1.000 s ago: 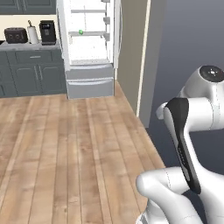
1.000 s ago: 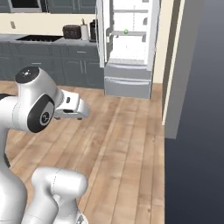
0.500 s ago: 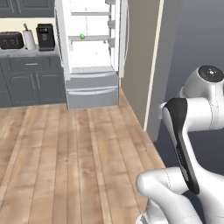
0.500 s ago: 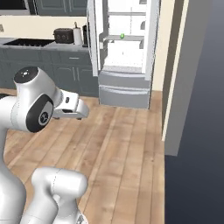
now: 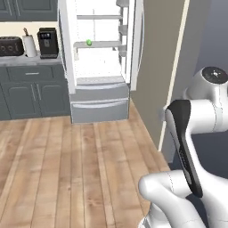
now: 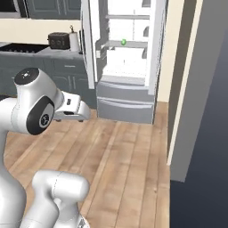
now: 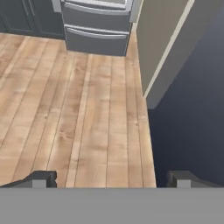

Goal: Take the cheese, steak, and corn from the fridge and place them on the plate on the dining counter to create an appetizer plate.

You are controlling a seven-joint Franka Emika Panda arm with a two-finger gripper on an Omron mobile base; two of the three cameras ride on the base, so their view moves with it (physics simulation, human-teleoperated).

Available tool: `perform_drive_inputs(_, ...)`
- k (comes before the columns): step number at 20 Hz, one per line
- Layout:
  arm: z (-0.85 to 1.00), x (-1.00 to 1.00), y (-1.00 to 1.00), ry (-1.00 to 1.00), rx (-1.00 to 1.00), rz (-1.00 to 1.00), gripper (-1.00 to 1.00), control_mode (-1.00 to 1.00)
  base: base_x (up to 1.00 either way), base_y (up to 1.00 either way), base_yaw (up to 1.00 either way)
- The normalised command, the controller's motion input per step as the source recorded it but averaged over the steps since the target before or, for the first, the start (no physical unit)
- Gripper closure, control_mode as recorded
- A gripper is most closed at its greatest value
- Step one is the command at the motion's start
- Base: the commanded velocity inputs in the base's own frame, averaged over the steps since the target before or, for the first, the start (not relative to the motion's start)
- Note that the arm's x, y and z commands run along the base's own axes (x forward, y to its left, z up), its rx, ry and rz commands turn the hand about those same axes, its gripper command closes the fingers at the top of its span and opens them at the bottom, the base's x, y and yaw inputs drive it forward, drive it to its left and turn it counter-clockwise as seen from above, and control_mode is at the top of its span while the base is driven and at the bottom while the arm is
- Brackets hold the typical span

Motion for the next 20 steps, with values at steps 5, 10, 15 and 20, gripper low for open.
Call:
perform_drive_inputs(5,0.0,0.0,0.0,0.0,0.0,0.0,-1.0,1.0,1.0,0.0,0.12)
perform_drive_inputs(10,0.0,0.0,0.0,0.0,0.0,0.0,-1.0,1.0,1.0,0.0,0.08)
perform_drive_inputs(15,0.0,0.0,0.0,0.0,0.0,0.0,-1.0,1.0,1.0,-0.01,0.02)
perform_drive_inputs(20,0.0,0.0,0.0,0.0,0.0,0.0,-1.0,1.0,1.0,0.0,0.0)
